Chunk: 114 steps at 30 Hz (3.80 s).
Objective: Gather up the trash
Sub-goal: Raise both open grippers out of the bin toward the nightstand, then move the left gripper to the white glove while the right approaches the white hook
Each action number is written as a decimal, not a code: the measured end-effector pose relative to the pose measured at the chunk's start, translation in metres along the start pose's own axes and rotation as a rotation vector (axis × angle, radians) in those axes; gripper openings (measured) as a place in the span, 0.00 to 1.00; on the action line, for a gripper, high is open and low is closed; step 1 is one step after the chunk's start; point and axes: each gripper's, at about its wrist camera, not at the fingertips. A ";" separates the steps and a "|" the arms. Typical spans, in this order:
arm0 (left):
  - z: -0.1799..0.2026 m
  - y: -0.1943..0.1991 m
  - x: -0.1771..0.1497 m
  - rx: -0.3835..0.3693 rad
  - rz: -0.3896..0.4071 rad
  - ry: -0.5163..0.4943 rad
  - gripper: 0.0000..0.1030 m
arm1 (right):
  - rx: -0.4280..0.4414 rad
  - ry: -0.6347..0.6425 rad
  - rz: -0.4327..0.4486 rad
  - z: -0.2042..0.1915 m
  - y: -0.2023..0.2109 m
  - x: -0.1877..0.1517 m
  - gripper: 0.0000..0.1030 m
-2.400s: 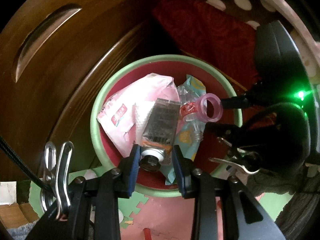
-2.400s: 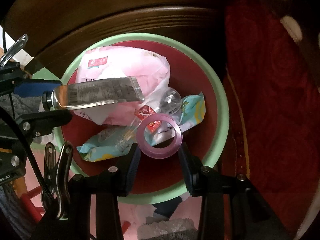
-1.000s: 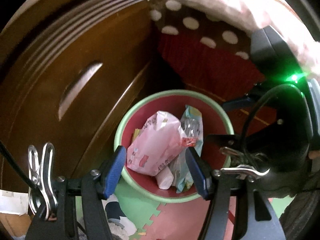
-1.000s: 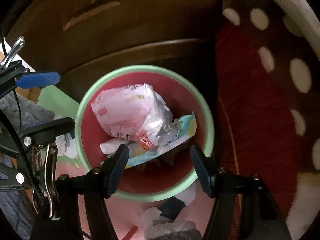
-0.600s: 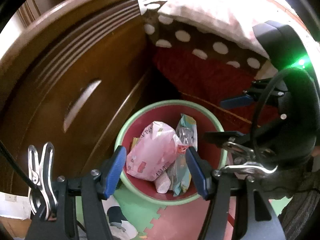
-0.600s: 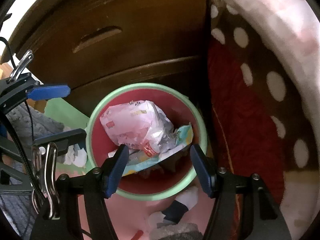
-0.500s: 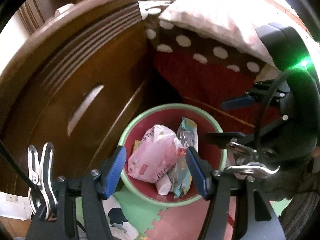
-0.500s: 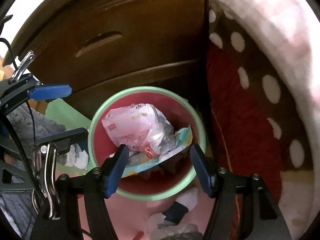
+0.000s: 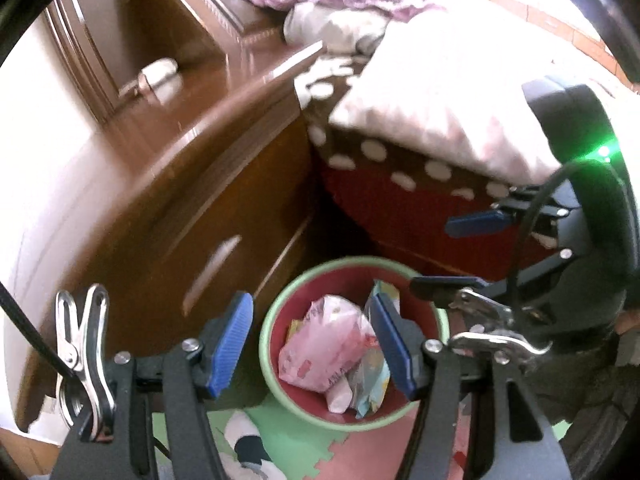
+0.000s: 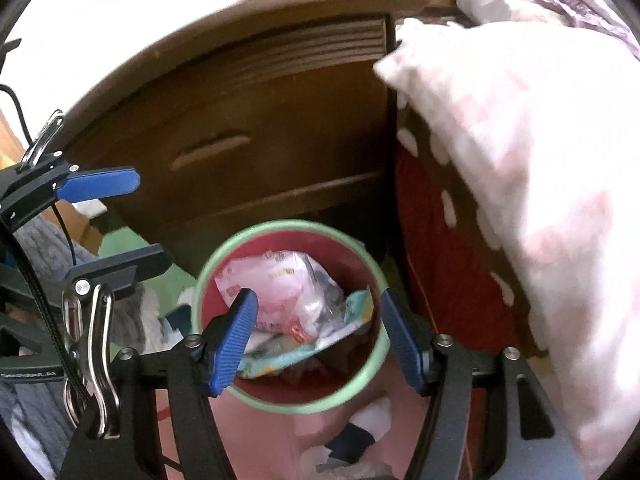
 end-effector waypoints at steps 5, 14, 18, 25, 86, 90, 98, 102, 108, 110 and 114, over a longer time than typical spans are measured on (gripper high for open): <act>-0.004 0.018 0.013 -0.017 0.047 0.022 0.63 | 0.013 0.018 0.086 0.000 0.024 0.008 0.63; -0.015 0.043 0.027 -0.016 0.123 0.064 0.63 | 0.041 0.057 0.226 -0.003 0.071 0.024 0.63; -0.022 0.056 0.034 -0.002 0.167 0.081 0.63 | 0.050 0.077 0.268 -0.010 0.084 0.035 0.63; -0.042 0.076 0.044 0.055 0.239 0.109 0.63 | 0.075 0.092 0.323 -0.023 0.096 0.060 0.63; -0.174 0.057 0.084 0.232 0.293 0.340 0.63 | 0.094 -0.026 0.389 -0.046 0.028 0.208 0.65; -0.188 0.050 0.088 0.230 0.280 0.366 0.63 | 0.093 -0.043 0.390 -0.038 0.024 0.212 0.65; -0.215 0.032 0.092 0.194 0.239 0.425 0.63 | 0.096 -0.068 0.371 -0.032 0.012 0.221 0.65; -0.227 0.021 0.099 0.209 0.231 0.438 0.63 | 0.084 -0.062 0.372 -0.032 0.010 0.226 0.65; -0.256 -0.007 0.123 0.200 0.186 0.452 0.66 | -0.036 0.003 0.333 -0.017 0.006 0.237 0.65; -0.267 -0.021 0.132 0.192 0.166 0.453 0.66 | -0.083 0.025 0.342 -0.012 0.004 0.240 0.65; -0.293 -0.054 0.159 0.098 0.116 0.486 0.67 | -0.102 -0.018 0.341 0.006 -0.001 0.250 0.65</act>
Point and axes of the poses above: each gripper's, at about its wrist camera, not at the fingertips, and y roughly against the way its jaws point, z to its right, x to its top, and after that the axes turned 2 degrees about x, right-handed
